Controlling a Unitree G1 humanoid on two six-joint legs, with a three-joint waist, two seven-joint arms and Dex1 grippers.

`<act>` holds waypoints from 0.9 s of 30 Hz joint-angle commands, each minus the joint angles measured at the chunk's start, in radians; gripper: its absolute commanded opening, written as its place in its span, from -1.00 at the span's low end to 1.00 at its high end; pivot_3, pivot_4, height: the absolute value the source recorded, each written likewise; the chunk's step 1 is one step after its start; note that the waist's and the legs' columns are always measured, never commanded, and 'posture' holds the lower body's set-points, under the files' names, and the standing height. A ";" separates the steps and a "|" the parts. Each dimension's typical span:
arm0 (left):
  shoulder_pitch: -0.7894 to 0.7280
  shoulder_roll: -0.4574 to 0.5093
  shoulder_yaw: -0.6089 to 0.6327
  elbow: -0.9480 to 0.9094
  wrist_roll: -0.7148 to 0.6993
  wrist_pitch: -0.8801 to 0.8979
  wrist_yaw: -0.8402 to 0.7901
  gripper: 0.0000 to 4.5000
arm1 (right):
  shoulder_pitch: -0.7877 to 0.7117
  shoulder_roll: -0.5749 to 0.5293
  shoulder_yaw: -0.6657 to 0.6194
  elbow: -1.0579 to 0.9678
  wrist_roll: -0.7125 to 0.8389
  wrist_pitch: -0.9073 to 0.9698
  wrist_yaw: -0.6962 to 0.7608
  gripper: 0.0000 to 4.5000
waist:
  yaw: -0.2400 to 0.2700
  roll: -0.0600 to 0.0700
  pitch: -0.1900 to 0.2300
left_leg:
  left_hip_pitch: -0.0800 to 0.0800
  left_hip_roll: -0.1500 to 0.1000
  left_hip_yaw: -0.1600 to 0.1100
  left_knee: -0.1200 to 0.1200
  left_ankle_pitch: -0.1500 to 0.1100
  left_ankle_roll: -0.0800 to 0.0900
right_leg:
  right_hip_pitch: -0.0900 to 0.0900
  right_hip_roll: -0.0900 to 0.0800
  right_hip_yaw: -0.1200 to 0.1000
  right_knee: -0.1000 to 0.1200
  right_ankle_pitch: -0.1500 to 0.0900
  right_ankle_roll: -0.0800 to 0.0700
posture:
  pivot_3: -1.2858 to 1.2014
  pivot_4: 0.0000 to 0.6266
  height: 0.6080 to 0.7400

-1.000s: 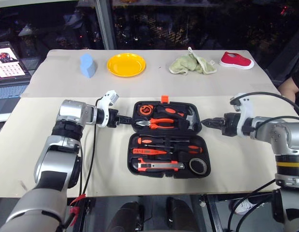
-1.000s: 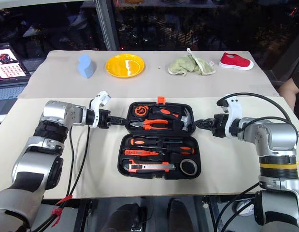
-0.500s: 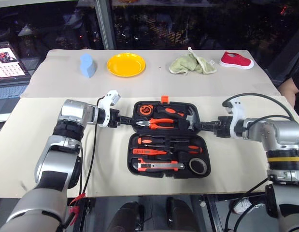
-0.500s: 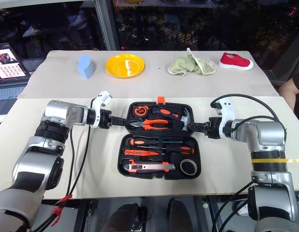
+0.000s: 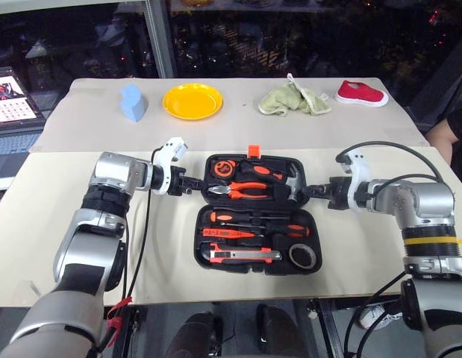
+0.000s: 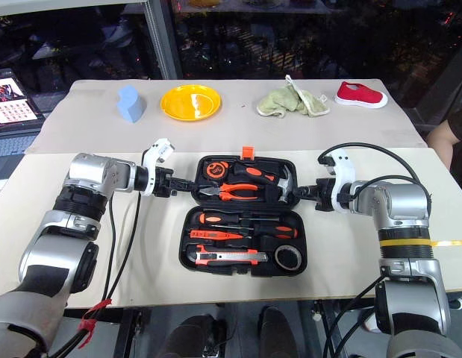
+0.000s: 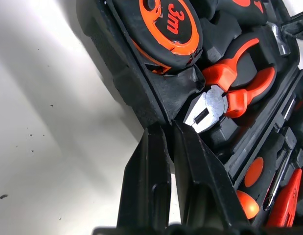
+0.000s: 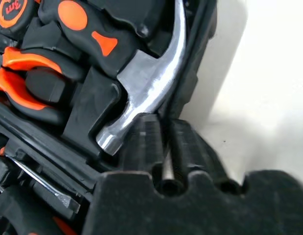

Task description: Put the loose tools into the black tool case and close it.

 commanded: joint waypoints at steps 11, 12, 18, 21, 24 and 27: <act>0.120 -0.096 0.145 -0.308 -0.059 -0.204 0.087 -1.00 | 0.033 0.061 -0.163 -0.245 0.051 -0.159 -0.051 -1.00 | 0.007 0.000 0.000 | -0.009 0.000 -0.001 0.001 0.000 0.000 | -0.008 -0.001 0.000 0.001 0.000 0.000 | 0.03 -0.52 1.00; 0.154 -0.111 0.150 -0.363 -0.050 -0.260 0.106 -1.00 | 0.056 0.067 -0.167 -0.281 0.035 -0.200 -0.063 -1.00 | 0.007 0.000 0.000 | -0.012 -0.001 0.000 0.001 0.000 -0.001 | -0.012 -0.001 0.000 0.002 0.000 0.000 | 0.03 -0.52 1.00; 0.302 -0.181 0.156 -0.532 -0.002 -0.516 0.209 -1.00 | 0.194 0.095 -0.145 -0.403 -0.091 -0.459 -0.115 -1.00 | 0.009 0.000 0.000 | -0.015 -0.001 0.000 0.000 0.001 -0.002 | -0.016 0.001 -0.001 0.001 0.001 0.000 | 0.03 -0.52 1.00; 0.341 -0.198 0.156 -0.530 0.027 -0.594 0.258 -1.00 | 0.260 0.100 -0.113 -0.417 -0.162 -0.589 -0.116 -1.00 | 0.009 0.000 0.000 | -0.015 -0.002 0.001 0.001 0.002 -0.002 | -0.016 0.001 -0.001 0.001 0.001 0.000 | 0.03 -0.52 1.00; 0.390 -0.206 0.150 -0.523 0.070 -0.692 0.308 -1.00 | 0.342 0.118 -0.101 -0.420 -0.210 -0.712 -0.123 -1.00 | 0.009 0.000 0.000 | -0.013 -0.002 0.001 0.001 0.002 -0.004 | -0.015 0.001 -0.001 0.000 0.001 0.000 | 0.03 -0.52 1.00; 0.429 -0.207 0.150 -0.521 0.105 -0.775 0.348 -1.00 | 0.419 0.119 -0.083 -0.418 -0.281 -0.870 -0.130 -1.00 | 0.009 0.000 0.000 | -0.011 -0.002 0.002 0.001 0.003 -0.004 | -0.013 0.001 0.001 0.000 0.000 0.000 | 0.03 -0.52 1.00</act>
